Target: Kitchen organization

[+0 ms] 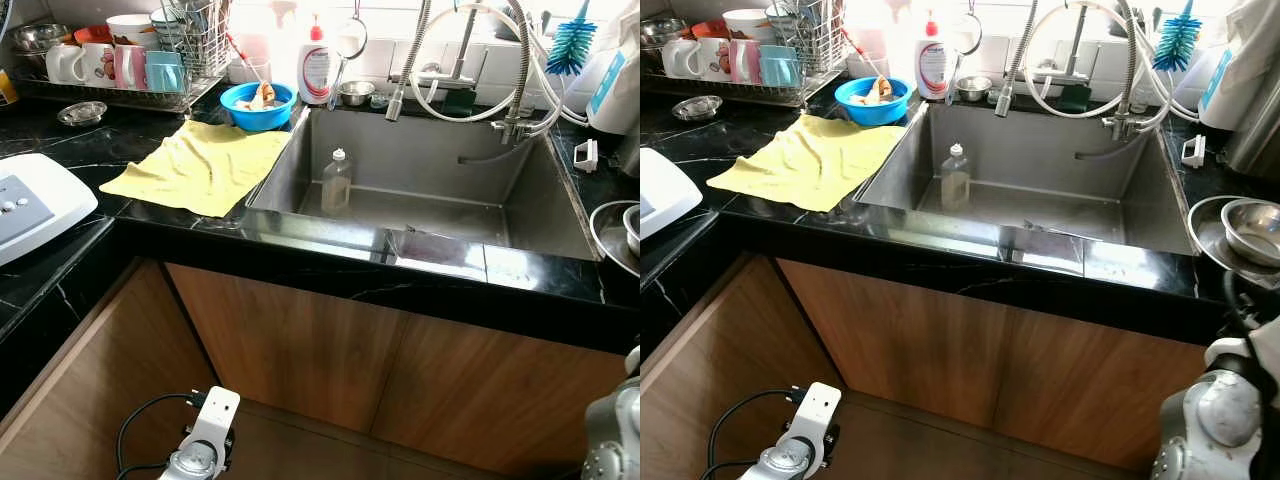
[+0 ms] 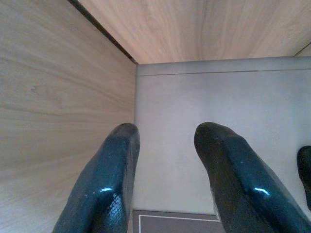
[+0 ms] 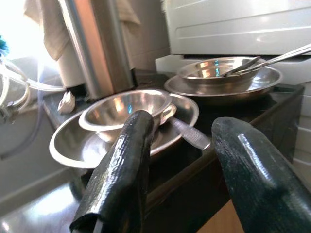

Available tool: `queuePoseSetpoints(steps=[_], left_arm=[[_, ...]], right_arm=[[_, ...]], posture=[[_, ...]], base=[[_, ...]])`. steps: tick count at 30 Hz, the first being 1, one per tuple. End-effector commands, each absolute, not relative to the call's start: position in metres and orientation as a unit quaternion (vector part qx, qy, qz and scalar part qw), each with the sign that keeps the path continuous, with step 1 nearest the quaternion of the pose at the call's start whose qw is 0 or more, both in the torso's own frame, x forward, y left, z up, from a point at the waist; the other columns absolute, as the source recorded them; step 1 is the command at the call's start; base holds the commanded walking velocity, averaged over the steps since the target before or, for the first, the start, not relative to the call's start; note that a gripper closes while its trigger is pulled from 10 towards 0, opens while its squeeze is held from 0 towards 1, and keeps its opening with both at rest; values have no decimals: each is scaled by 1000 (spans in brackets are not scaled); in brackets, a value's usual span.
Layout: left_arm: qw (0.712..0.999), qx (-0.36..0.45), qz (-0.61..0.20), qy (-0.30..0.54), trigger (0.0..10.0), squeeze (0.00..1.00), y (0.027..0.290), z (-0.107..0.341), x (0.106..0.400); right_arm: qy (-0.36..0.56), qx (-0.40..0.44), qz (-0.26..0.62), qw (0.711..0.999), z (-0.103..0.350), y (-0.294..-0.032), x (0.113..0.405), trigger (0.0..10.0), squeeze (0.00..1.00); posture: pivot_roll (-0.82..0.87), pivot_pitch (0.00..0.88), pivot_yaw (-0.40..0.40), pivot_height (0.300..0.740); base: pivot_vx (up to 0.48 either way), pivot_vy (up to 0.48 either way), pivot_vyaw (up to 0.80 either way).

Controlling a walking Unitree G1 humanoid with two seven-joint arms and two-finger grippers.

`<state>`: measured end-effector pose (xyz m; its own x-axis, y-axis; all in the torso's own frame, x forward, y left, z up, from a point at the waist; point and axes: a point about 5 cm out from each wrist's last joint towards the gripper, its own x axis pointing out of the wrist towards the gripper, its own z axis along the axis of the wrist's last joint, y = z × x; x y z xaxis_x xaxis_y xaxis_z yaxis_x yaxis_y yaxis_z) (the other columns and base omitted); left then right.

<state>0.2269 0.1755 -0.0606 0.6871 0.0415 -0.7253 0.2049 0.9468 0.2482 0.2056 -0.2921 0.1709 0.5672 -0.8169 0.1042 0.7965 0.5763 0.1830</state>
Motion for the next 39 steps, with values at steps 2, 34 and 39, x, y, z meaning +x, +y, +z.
queuePoseSetpoints(steps=[2,34,39], left_arm=[[900,165,-51,399,10000,0,178,-62,225],[900,169,-49,398,10000,0,179,-62,224],[901,169,-48,398,10000,0,180,-62,224]], right_arm=[[-87,99,-477,869,168,-302,203,10000,0],[-84,253,-476,838,156,-322,216,10000,0],[-84,256,-474,838,156,-328,220,10000,0]], posture=[[-119,0,10,740],[-104,0,3,740],[-104,0,3,740]], base=[[0,0,0],[0,0,0],[0,0,0]])
